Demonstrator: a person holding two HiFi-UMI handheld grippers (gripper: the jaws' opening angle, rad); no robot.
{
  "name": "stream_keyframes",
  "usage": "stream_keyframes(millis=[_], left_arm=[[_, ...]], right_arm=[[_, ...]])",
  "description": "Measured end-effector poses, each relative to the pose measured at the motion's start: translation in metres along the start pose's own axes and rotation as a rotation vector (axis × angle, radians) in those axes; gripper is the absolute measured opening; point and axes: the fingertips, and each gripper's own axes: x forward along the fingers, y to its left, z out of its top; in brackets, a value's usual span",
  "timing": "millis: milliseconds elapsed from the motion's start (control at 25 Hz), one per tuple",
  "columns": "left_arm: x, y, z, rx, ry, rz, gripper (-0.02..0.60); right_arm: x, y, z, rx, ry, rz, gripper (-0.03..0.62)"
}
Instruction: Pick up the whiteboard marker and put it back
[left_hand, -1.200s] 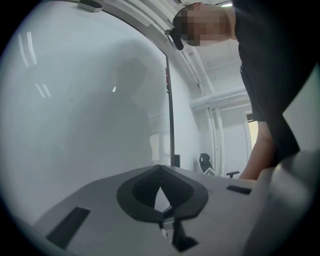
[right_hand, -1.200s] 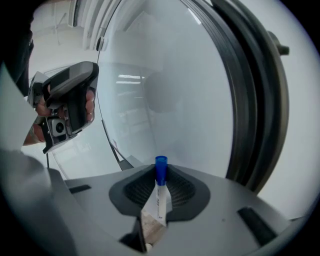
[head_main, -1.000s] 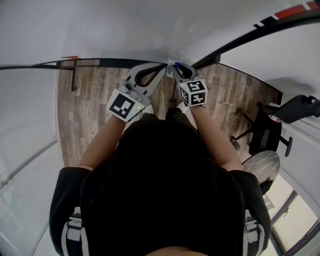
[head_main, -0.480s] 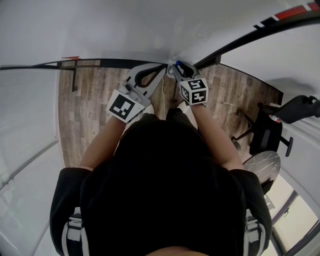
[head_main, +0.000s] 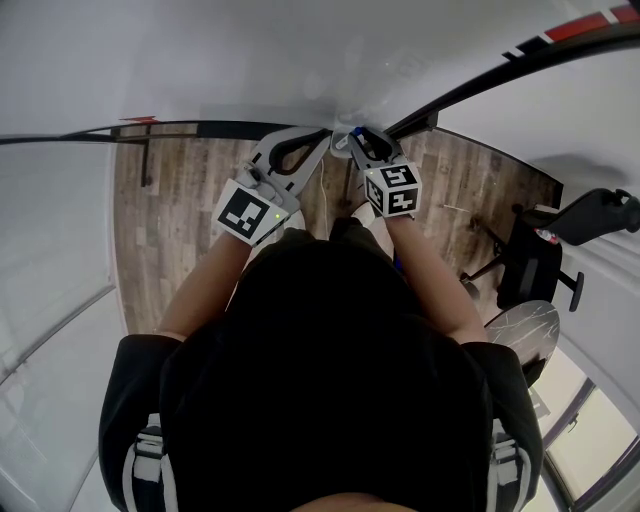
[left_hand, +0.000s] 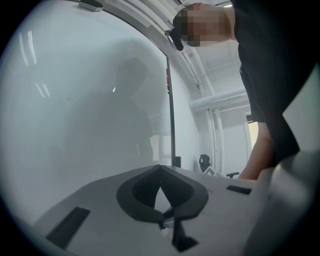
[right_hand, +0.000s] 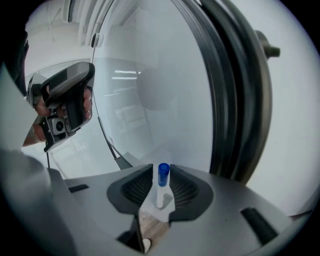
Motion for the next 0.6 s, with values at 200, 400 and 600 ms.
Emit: stream_keyframes(millis=[200,400,600], left_arm=[[0.002,0.001,0.001,0.002,-0.004,-0.006,0.003],[0.005,0.001,0.002,0.006,-0.005,-0.010,0.003],[0.006,0.002,0.003,0.008,-0.008,-0.009,0.003]], right_arm=[[-0.013,0.000,0.010,-0.001,-0.032,-0.012,0.103],[-0.027,0.004,0.033,-0.001,-0.086,-0.002,0.103],[-0.041,0.012,0.062,-0.003,-0.151,0.024,0.103]])
